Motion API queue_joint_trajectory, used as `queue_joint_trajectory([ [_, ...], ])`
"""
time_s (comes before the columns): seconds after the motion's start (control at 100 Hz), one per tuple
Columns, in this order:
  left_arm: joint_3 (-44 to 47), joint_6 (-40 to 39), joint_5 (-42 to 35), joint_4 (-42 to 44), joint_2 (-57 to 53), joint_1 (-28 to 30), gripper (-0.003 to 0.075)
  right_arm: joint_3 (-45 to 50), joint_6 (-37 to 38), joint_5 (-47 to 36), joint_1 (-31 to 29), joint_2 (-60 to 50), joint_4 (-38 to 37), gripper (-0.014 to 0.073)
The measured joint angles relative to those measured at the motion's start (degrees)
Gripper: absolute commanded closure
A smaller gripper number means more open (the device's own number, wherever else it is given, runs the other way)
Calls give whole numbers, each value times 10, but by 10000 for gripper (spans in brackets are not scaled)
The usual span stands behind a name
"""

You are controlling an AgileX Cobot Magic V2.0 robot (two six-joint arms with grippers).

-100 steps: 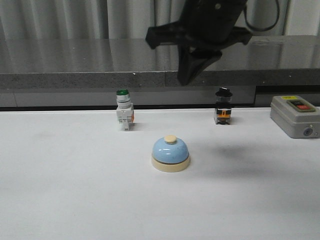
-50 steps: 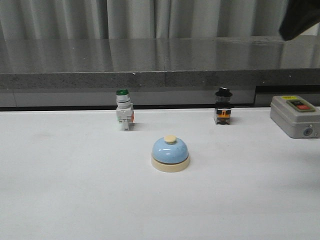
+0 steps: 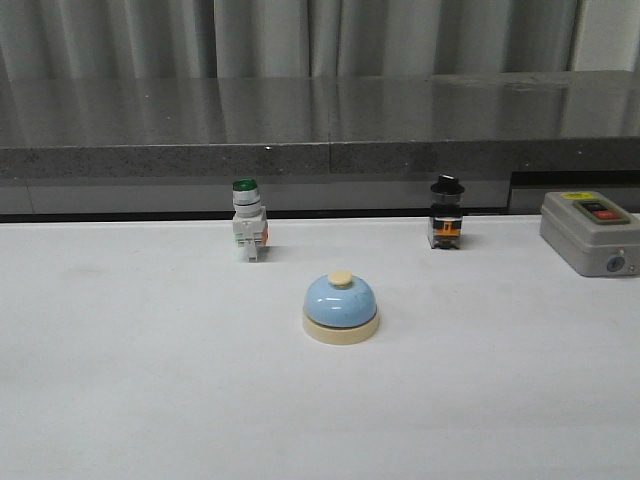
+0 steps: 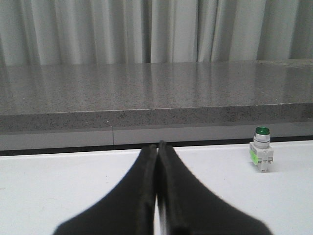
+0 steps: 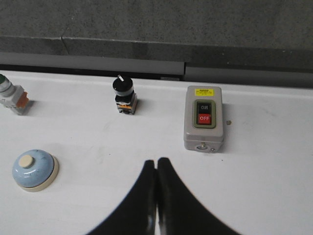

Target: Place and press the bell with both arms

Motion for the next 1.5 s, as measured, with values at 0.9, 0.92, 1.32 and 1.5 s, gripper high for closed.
queue_joint_trajectory([
  [0.9, 0, 0, 0, 0, 0, 0, 741, 87, 0, 1, 0, -222, 0, 654],
  [0.92, 0, 0, 0, 0, 0, 0, 741, 87, 0, 1, 0, -222, 0, 654],
  [1.32, 0, 0, 0, 0, 0, 0, 741, 97, 0, -4, 0, -229, 0, 654],
  [1.5, 0, 0, 0, 0, 0, 0, 741, 149, 0, -52, 0, -274, 0, 654],
])
